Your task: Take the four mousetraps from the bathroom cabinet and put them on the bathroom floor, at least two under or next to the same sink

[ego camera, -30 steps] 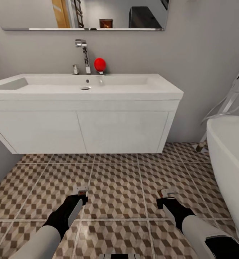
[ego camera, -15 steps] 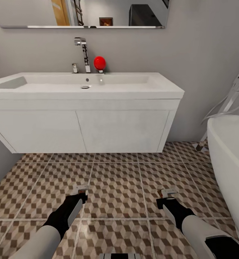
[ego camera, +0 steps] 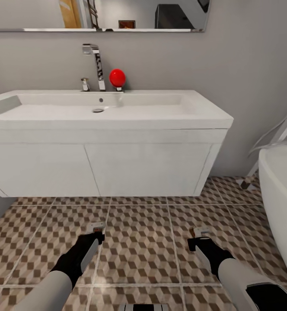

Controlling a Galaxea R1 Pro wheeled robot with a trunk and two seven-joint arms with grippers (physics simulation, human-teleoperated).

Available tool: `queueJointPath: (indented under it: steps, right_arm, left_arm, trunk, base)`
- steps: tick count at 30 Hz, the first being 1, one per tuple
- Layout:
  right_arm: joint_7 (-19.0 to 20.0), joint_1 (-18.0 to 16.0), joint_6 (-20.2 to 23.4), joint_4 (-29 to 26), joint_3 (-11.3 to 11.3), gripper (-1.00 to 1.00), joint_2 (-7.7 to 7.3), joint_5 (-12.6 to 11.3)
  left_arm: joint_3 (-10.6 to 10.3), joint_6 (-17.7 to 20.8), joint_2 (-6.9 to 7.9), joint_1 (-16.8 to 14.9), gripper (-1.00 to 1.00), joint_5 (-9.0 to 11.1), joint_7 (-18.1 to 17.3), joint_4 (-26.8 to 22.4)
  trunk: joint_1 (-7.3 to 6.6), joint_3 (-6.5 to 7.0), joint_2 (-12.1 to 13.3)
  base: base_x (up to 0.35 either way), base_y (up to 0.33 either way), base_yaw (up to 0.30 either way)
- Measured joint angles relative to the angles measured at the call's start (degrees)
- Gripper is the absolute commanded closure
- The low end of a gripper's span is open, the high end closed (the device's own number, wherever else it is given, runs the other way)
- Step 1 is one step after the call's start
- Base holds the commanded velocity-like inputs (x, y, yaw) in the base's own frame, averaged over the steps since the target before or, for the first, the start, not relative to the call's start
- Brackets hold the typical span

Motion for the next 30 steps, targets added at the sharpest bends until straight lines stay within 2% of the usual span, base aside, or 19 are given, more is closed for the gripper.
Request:
queueJointPath:
  steps: [8,25,30]
  right_arm:
    - [0.0,0.0,0.0,0.0,0.0,1.00,0.00,0.0]
    - [0.0,0.0,0.0,0.0,0.0,1.00,0.00,0.1]
    - [0.1,0.0,0.0,0.0,0.0,1.00,0.00,0.1]
  left_arm:
    - [0.0,0.0,0.25,0.0,1.00,0.1,-0.1,0.0]
    - [0.1,0.0,0.29,0.0,1.00,0.1,0.2,-0.3]
    - [0.1,0.1,0.56,0.0,1.00,0.1,0.2,-0.3]
  trunk:
    - [0.01,0.00,0.0]
    - [0.03,0.00,0.0]
    - [0.01,0.00,0.0]
  base:
    - [0.259,0.034,0.000]
    - [0.018,0.025,0.000]
    - [0.157,0.168,0.000]
